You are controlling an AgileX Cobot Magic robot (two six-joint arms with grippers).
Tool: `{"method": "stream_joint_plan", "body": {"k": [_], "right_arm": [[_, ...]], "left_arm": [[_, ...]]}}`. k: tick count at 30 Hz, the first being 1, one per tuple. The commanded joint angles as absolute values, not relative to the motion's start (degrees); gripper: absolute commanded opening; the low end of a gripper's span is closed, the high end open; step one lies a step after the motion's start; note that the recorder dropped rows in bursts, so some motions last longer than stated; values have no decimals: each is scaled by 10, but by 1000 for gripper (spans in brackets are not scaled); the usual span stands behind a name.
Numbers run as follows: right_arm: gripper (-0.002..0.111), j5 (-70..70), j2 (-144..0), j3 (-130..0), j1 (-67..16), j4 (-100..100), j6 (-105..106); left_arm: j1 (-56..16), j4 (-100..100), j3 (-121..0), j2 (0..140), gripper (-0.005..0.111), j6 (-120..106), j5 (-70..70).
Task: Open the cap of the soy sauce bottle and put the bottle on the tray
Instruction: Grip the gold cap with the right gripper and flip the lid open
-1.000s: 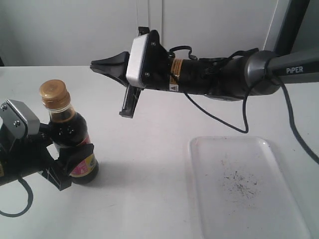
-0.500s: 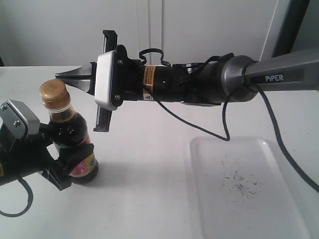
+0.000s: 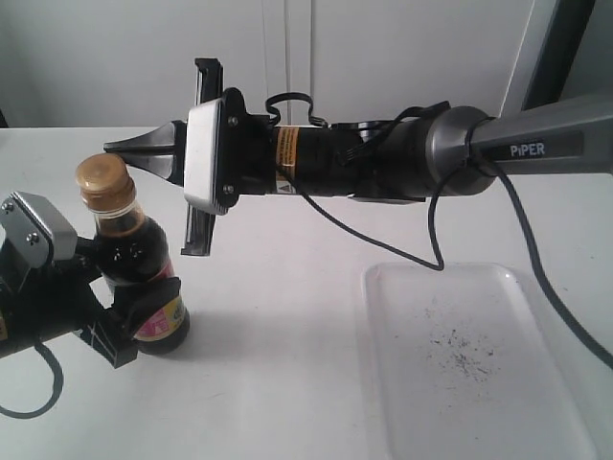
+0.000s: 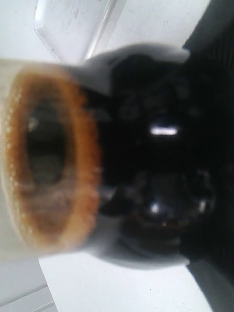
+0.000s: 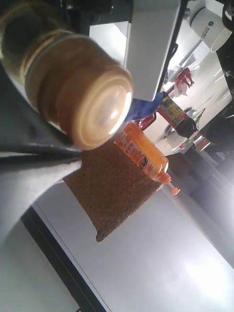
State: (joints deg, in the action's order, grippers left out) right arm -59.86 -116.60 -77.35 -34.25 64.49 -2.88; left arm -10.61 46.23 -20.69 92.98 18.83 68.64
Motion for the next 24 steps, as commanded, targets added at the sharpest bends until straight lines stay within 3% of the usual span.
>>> {"method": "stream_joint_plan", "body": {"k": [1, 15, 24], "right_arm": [[0, -605, -1167, -776, -343, 659, -27], [0, -700, -1162, -776, -343, 666, -37], [0, -700, -1116, -773, -355, 822, -158]], "left_arm": [[-105, 468, -208, 926, 0, 195, 700], [-105, 467, -208, 926, 0, 196, 700], [-105, 454, -208, 926, 0, 197, 700]]}}
